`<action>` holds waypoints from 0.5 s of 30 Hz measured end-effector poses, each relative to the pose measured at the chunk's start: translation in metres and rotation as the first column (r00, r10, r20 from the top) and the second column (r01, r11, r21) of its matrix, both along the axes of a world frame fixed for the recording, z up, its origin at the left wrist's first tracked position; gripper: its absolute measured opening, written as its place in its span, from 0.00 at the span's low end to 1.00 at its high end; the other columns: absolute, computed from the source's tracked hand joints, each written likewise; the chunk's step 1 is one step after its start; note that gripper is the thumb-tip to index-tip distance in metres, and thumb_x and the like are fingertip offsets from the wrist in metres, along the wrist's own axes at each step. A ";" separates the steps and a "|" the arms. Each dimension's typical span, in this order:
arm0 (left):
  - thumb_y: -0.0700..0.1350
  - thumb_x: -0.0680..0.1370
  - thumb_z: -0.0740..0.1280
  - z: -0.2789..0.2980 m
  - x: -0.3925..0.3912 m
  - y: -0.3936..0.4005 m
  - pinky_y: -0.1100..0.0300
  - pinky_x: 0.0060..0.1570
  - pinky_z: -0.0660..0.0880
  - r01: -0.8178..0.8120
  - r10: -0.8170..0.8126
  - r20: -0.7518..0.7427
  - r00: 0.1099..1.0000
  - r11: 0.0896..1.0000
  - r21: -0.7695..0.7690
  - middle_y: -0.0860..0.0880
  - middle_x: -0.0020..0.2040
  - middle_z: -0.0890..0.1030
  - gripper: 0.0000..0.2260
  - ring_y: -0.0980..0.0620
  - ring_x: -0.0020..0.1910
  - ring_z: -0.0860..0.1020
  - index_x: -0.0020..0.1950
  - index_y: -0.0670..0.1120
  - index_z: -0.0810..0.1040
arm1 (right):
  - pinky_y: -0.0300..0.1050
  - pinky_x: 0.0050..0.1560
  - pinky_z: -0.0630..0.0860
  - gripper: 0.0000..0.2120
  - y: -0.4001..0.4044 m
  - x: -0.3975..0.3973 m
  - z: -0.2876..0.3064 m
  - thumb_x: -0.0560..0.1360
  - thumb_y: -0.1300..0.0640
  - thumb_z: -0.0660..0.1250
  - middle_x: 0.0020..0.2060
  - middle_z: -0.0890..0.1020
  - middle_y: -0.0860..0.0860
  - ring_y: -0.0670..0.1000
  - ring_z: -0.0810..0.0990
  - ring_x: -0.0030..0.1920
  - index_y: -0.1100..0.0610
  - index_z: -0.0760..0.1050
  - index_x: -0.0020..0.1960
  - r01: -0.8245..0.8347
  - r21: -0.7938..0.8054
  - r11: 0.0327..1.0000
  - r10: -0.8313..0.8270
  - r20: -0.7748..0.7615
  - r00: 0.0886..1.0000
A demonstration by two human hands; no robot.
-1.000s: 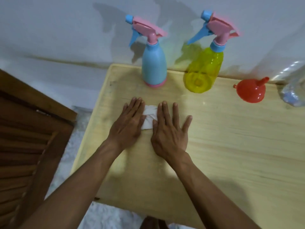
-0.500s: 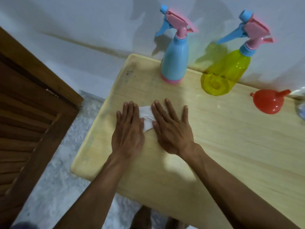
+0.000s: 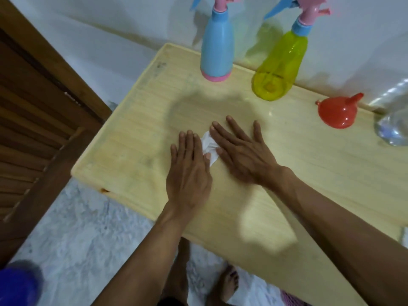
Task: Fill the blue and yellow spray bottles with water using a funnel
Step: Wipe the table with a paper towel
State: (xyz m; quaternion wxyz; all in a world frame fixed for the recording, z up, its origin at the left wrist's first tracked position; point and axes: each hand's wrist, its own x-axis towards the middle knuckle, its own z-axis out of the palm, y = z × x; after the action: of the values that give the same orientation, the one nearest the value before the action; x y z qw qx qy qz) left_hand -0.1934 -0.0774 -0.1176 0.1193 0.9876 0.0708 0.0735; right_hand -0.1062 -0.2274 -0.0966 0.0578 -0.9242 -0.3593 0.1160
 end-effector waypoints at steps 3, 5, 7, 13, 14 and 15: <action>0.48 0.83 0.46 0.000 -0.007 -0.024 0.43 0.75 0.57 -0.005 0.005 0.002 1.000 1.000 -0.015 0.35 0.75 0.65 0.26 0.39 0.77 0.61 0.75 0.34 0.64 | 0.70 0.75 0.42 0.32 -0.029 -0.005 0.001 0.80 0.41 0.35 0.81 0.47 0.40 0.49 0.41 0.82 0.46 0.46 0.83 -0.013 0.003 1.000 0.013 -0.003 1.000; 0.48 0.83 0.46 0.000 -0.013 -0.042 0.43 0.75 0.57 0.019 -0.019 0.005 1.000 1.000 -0.019 0.35 0.76 0.65 0.26 0.40 0.78 0.60 0.75 0.34 0.64 | 0.70 0.75 0.42 0.32 -0.048 -0.010 0.002 0.80 0.41 0.35 0.81 0.47 0.39 0.49 0.41 0.82 0.46 0.46 0.83 -0.019 -0.003 1.000 0.019 -0.001 1.000; 0.48 0.84 0.46 -0.001 -0.019 -0.060 0.43 0.76 0.56 0.049 -0.049 -0.003 0.999 0.999 -0.018 0.36 0.76 0.64 0.25 0.41 0.78 0.58 0.76 0.34 0.62 | 0.70 0.75 0.41 0.31 -0.066 -0.016 0.002 0.80 0.41 0.35 0.81 0.47 0.39 0.49 0.40 0.82 0.46 0.45 0.83 -0.011 -0.004 1.000 0.011 0.001 1.000; 0.48 0.84 0.46 -0.002 -0.026 -0.103 0.45 0.77 0.53 0.131 -0.131 -0.002 0.991 0.991 -0.039 0.36 0.77 0.64 0.25 0.41 0.79 0.58 0.76 0.34 0.62 | 0.68 0.76 0.38 0.31 -0.119 -0.041 0.004 0.80 0.40 0.34 0.80 0.46 0.37 0.47 0.37 0.81 0.44 0.45 0.82 0.075 0.020 0.997 -0.075 -0.029 0.997; 0.48 0.84 0.46 -0.002 -0.027 -0.109 0.45 0.76 0.53 0.160 -0.160 -0.001 0.987 0.986 -0.040 0.36 0.76 0.64 0.25 0.40 0.78 0.59 0.76 0.34 0.63 | 0.68 0.76 0.39 0.31 -0.127 -0.046 0.003 0.80 0.40 0.35 0.80 0.46 0.38 0.47 0.38 0.81 0.44 0.46 0.82 0.096 0.023 0.995 -0.096 -0.019 0.995; 0.47 0.83 0.47 -0.001 -0.027 -0.116 0.45 0.76 0.53 0.191 -0.192 0.002 0.981 0.981 -0.040 0.36 0.76 0.65 0.25 0.40 0.78 0.60 0.75 0.34 0.63 | 0.68 0.76 0.41 0.31 -0.136 -0.051 0.003 0.81 0.40 0.35 0.80 0.47 0.38 0.48 0.39 0.81 0.45 0.47 0.82 0.121 0.021 0.992 -0.121 -0.011 0.993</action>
State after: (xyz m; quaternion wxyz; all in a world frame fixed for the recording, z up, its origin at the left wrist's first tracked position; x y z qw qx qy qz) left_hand -0.2208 -0.1933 -0.1191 0.1454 0.9873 -0.0230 0.0594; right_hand -0.1573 -0.3632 -0.0938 0.0764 -0.9431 -0.3034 0.1127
